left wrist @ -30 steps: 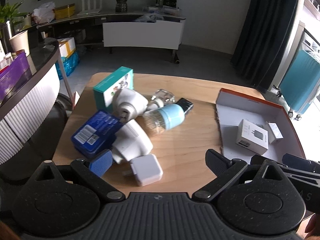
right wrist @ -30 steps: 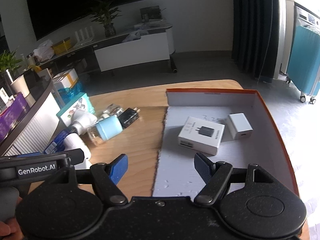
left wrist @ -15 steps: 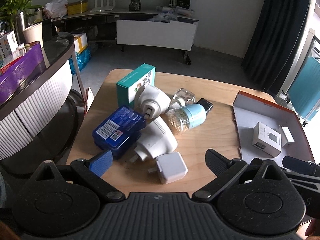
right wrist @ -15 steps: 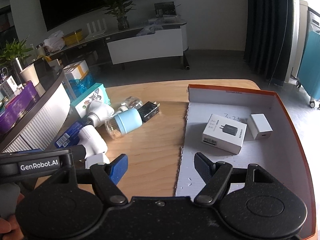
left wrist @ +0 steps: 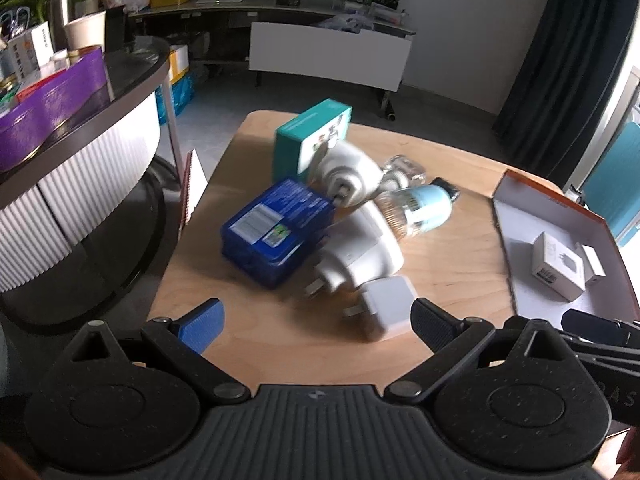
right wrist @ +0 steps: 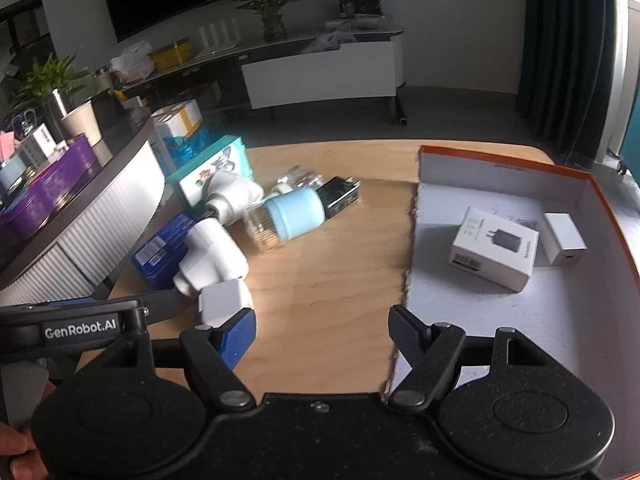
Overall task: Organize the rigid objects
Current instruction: 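Move both tools back toward the remaining items on the table, then grasp a small white cube charger with the right tool while the left tool grasps a white plug adapter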
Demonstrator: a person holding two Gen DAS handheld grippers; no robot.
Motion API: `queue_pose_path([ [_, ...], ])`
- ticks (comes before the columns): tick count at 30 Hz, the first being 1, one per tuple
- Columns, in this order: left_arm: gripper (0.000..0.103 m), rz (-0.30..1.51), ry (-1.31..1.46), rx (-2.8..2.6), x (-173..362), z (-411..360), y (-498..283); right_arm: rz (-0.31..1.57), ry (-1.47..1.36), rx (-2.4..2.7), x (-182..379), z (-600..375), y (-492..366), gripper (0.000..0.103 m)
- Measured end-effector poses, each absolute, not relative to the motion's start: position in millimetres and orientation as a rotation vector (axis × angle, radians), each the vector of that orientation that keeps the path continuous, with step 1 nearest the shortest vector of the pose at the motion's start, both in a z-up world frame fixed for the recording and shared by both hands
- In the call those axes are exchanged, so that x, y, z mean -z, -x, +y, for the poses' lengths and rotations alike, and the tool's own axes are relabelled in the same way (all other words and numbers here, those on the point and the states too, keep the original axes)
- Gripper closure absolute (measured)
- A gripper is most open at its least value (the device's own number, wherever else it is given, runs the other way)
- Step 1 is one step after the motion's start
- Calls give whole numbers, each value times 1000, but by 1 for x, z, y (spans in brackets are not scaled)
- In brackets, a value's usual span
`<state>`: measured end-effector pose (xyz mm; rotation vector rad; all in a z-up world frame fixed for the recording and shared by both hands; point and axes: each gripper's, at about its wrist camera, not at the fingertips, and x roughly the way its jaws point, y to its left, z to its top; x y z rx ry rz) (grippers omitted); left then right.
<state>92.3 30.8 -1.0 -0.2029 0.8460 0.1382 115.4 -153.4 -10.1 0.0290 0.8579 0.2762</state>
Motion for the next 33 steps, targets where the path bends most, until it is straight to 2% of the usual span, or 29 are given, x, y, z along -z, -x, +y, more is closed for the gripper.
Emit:
queue_pose_path([
  [21,1,850,270,-227,12,83,-93,931,53,-466,62,-73,-153,17],
  [22,1,849,273,-227,13,83,-94,931,53,-466,62,-73,-153,20],
  [24,1,849,279,-223,14,84,-97,927,56,-460,66,-71,-158,34],
  [25,1,847,278,-219,15,84,-98,905,93,-449,65,-71,-156,46],
  [28,1,834,278,-188,14,80,-102,915,78,-445,63,-80,-155,51],
  [33,1,807,250,-90,12,57,-114,917,67,-348,57,-110,-149,52],
])
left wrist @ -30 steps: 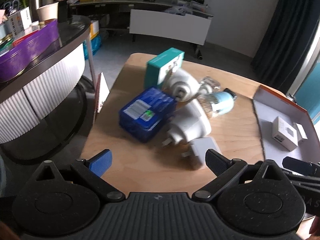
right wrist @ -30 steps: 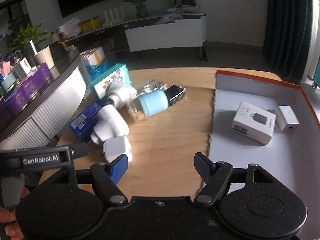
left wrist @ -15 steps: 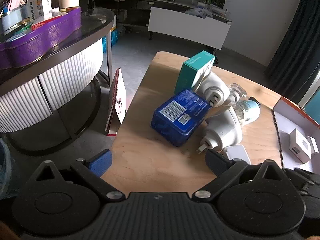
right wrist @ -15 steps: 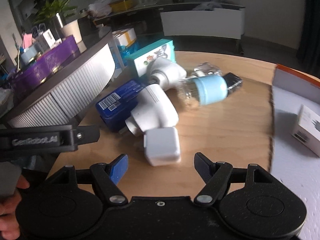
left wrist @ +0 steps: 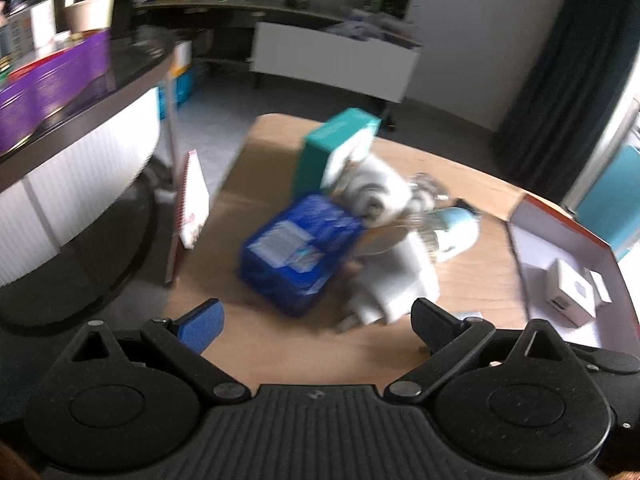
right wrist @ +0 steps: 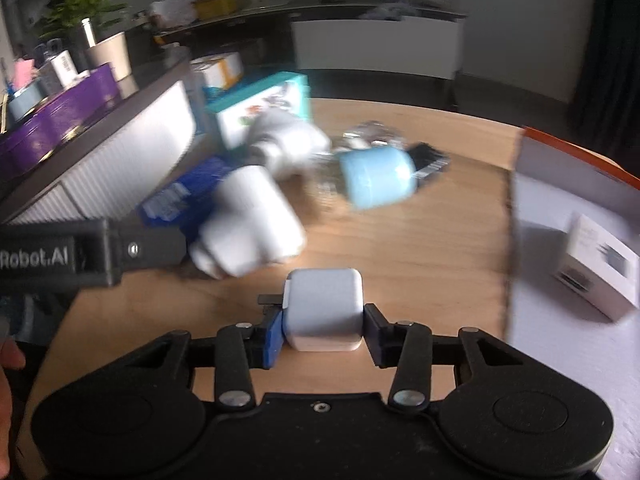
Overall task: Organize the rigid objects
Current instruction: 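Grasp a small white cube charger with the right tool while the left tool grasps a white plug adapter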
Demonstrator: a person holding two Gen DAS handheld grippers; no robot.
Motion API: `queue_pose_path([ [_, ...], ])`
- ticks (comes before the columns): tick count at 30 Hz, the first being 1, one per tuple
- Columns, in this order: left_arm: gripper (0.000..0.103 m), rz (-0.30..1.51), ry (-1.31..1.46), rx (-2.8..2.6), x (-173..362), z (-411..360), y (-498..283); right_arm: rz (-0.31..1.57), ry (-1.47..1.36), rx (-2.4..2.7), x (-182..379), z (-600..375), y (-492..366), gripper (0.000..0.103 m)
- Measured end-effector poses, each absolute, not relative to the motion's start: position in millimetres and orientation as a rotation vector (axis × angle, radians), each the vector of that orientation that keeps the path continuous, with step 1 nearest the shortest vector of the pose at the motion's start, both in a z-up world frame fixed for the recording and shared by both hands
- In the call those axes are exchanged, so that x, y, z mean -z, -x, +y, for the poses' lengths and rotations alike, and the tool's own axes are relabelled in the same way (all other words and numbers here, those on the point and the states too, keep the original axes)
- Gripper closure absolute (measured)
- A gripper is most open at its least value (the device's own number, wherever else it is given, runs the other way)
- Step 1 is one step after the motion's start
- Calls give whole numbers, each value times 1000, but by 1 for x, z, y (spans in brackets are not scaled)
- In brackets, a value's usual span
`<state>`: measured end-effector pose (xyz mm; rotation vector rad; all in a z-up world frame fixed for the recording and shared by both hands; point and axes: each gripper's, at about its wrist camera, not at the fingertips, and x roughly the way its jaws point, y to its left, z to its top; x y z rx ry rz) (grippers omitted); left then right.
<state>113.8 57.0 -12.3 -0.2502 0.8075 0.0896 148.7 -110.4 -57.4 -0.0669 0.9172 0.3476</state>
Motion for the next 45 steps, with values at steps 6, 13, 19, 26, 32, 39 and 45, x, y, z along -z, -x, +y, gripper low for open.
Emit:
queue_pose_path([
  [6,0,817,157,-38,26,31,-136,858,14,-307,33,-155,-127,52],
  [13,0,790,51,-13,28,12,-146,827,-39,-282,20,-185,-112,52],
  [19,3,833,1,45,52,2,-149,825,-79,-276,20,-195,-108,52],
  [26,12,793,45,37,56,9,-162,817,-99,-257,19,-204,-106,52],
  [32,43,751,0,41,55,4,-142,807,-102,-256,18,-205,-105,52],
  [39,62,766,111,89,48,6,-133,800,-103,-253,17,-204,-102,52],
  [45,61,770,120,99,52,0,-125,792,-108,-243,13,-207,-99,52],
])
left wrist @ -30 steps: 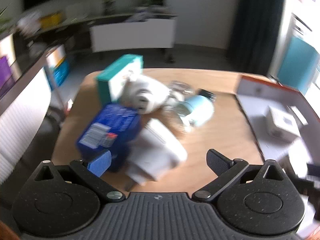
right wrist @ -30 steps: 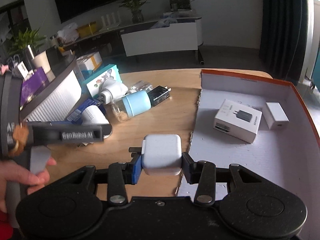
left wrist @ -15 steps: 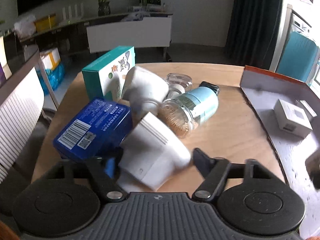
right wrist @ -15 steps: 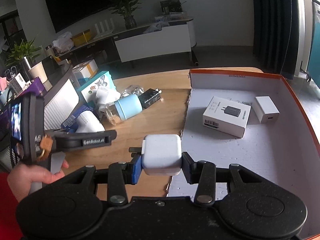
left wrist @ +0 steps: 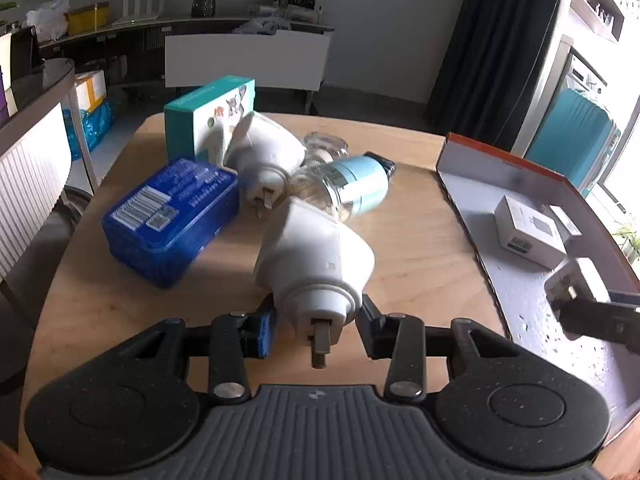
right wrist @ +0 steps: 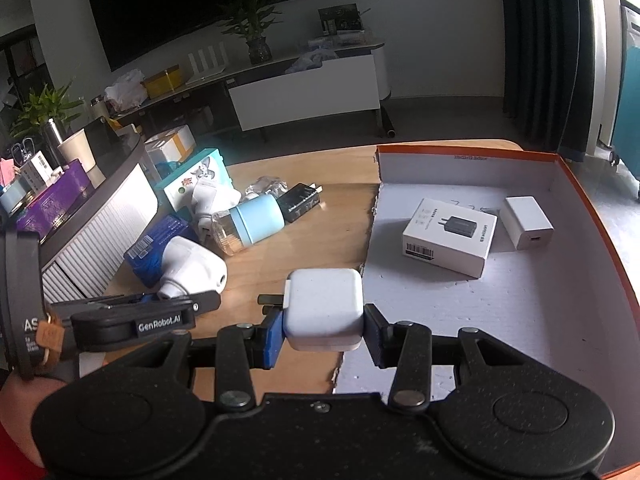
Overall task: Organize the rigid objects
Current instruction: 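Grasp a small white cube charger with the right tool while the left tool grasps a white plug adapter, then carry the cube charger and plug adapter over the tray with both tools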
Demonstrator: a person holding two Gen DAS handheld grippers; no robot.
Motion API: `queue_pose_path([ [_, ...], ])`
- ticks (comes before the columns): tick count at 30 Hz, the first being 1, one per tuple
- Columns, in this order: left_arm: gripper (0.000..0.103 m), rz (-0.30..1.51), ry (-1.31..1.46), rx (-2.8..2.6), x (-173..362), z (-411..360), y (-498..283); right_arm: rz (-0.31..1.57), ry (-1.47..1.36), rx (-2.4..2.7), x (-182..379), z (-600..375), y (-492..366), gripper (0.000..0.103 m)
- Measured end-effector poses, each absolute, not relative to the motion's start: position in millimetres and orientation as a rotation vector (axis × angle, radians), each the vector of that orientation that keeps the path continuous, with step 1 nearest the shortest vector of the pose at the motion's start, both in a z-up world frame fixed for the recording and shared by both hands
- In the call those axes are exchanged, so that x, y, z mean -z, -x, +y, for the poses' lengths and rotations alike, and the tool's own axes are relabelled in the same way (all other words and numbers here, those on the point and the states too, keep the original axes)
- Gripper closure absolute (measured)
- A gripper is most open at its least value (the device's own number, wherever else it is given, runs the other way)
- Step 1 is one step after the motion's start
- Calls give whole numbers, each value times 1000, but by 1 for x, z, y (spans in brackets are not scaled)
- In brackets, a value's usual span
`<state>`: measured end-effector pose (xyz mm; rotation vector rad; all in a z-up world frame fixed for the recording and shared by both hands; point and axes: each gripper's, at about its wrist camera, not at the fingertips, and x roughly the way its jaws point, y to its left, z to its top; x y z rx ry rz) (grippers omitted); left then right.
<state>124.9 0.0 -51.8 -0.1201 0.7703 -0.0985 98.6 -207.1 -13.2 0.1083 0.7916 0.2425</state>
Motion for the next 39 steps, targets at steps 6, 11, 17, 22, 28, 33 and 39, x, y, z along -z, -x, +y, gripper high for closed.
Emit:
queue_pose_path([
  [6,19,765,113,54,51,-2,-127,785,-110,-244,12,-207,-97,52],
  [11,25,756,89,60,55,-8,-135,784,-107,-248,11,-206,-97,52],
  [17,36,729,84,54,55,-12,-132,783,-108,-252,10,-205,-96,52],
  [22,37,712,106,60,41,-16,-121,768,-111,-250,7,-206,-94,52],
  [28,67,685,133,89,15,-26,-106,738,-105,-248,-2,-208,-91,52],
  [33,67,678,110,101,11,-35,-105,731,-120,-248,-5,-212,-90,52],
  [39,23,718,191,38,30,-20,-113,729,-127,-233,-5,-220,-87,52],
])
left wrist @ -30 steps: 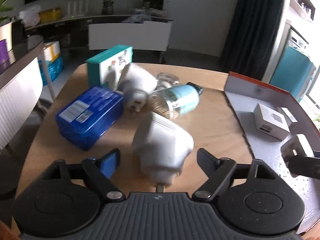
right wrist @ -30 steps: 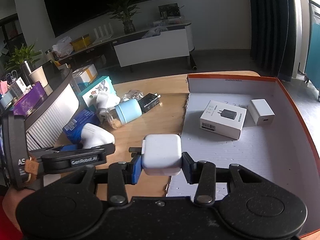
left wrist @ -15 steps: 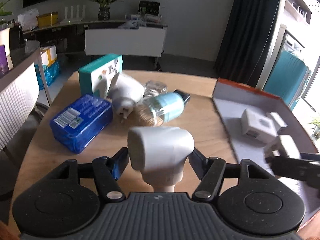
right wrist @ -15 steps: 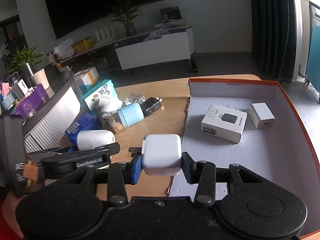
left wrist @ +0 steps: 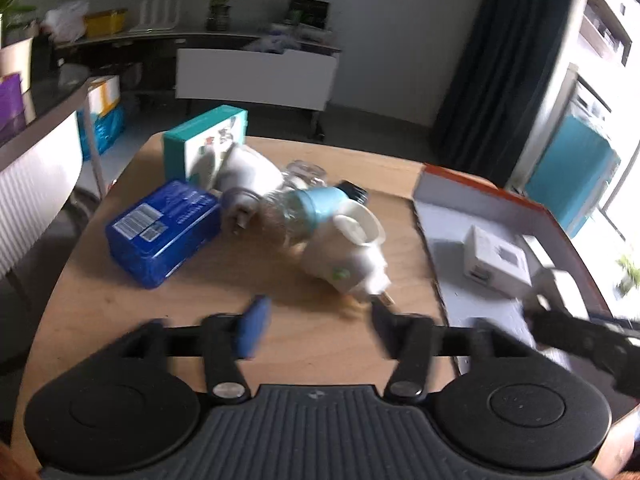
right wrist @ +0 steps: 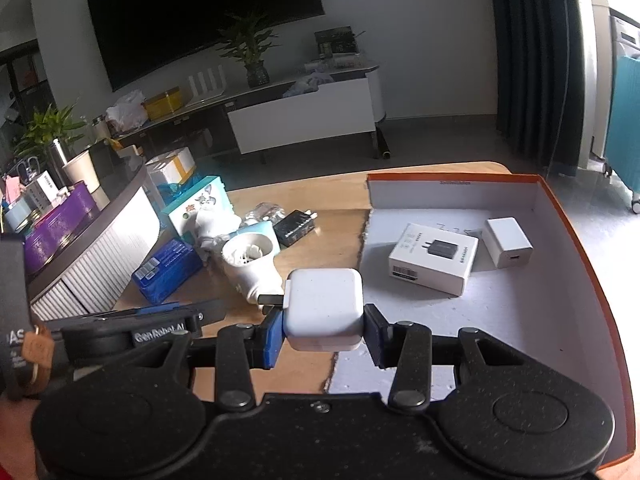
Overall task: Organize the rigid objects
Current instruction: 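Carry the cube charger and plug adapter over the tray with both tools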
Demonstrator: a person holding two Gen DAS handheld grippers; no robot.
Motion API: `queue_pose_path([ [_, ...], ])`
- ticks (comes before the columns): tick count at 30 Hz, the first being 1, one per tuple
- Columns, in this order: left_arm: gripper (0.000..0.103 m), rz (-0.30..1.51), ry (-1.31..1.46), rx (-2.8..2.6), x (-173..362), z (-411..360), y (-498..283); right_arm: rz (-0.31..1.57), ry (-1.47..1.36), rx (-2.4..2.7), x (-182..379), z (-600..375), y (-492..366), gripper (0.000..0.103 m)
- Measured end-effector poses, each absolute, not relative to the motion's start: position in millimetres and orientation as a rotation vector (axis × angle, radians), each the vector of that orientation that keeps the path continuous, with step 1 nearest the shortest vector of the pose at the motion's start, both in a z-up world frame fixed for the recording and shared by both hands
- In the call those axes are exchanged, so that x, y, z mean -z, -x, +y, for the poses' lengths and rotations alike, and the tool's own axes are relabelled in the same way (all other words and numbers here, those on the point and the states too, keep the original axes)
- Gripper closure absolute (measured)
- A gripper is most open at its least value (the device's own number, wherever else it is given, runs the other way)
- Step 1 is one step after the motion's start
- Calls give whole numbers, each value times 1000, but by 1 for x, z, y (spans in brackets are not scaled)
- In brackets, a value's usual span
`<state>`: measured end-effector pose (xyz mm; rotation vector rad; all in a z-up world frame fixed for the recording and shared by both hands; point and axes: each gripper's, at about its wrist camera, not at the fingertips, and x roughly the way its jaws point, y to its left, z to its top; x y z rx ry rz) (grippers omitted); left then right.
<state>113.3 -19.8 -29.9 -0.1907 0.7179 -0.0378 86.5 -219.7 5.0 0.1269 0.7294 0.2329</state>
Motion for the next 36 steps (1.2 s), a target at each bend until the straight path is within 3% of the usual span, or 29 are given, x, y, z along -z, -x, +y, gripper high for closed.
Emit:
queue_pose_path([
  [2,19,691,196,38,28,-20,-118,731,-136,-223,-4,-222,-87,52],
  [4,1,679,179,45,26,-26,-127,725,-143,-214,-5,-226,-89,52],
  [14,0,744,124,12,58,-50,-187,722,-148,-185,1,-237,-98,52],
  [18,43,715,107,-35,61,-47,-191,728,-154,-177,4,-242,-101,52],
  [19,49,717,129,-17,59,-43,-190,730,-160,-170,6,-244,-102,52],
  [36,51,703,157,94,8,-47,-117,691,-154,-182,-9,-244,-87,52],
])
